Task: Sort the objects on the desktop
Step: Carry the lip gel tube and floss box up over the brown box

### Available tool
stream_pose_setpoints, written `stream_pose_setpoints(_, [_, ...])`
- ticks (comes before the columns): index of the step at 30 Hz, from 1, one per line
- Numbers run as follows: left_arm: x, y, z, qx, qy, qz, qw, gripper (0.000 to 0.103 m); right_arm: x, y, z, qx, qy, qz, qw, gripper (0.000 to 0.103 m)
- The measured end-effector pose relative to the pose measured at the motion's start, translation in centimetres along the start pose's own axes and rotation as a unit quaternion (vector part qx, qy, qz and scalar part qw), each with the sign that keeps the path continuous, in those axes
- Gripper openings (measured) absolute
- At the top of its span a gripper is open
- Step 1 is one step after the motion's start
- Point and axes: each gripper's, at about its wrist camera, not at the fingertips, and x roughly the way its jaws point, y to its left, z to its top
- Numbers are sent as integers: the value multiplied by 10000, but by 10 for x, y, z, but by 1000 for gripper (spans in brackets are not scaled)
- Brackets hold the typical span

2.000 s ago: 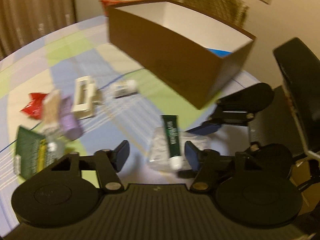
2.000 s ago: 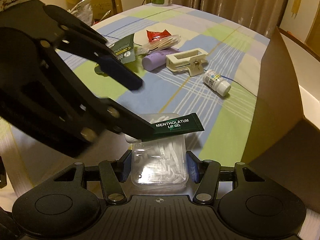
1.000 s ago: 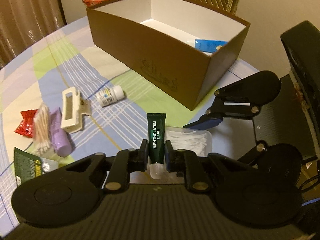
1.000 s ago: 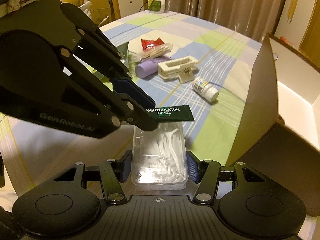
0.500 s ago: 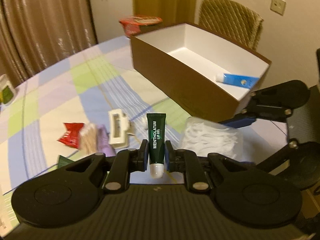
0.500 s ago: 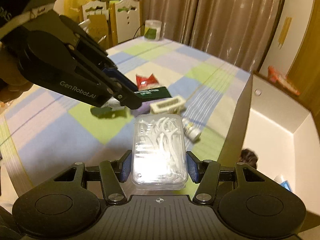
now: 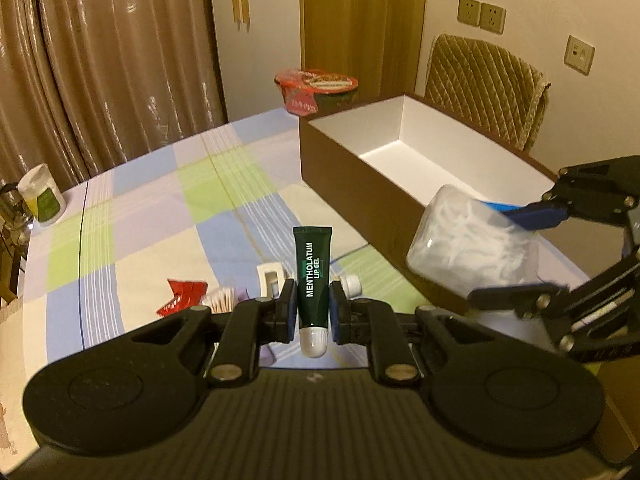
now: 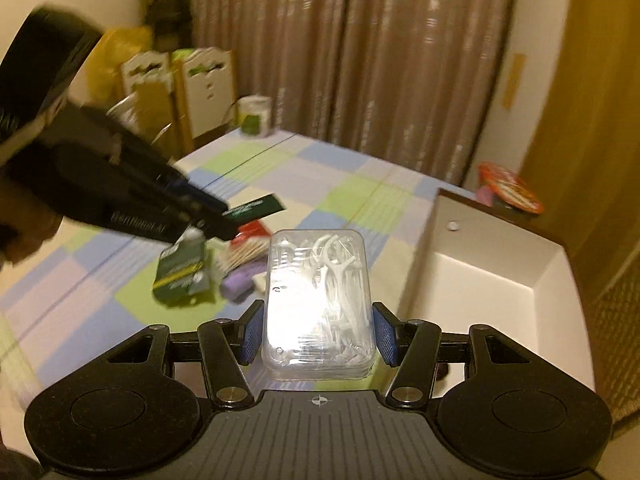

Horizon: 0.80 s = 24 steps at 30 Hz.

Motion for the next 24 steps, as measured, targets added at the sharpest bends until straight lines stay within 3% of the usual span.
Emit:
stream_pose_setpoints(11, [12,-38,39,243,-261,-309,9989,13,-38,-75,6,764,-36,-590,9953,55])
stream_pose_setpoints(17, [25,-77,55,122,-253,-219,9994,13,-60,-119,5,1146,-43,-895,9894,55])
stream_pose_setpoints(24, [43,-138,66,-273,-109,142,9995,13,-64,-175,-14,1020,157,-482,9935,55])
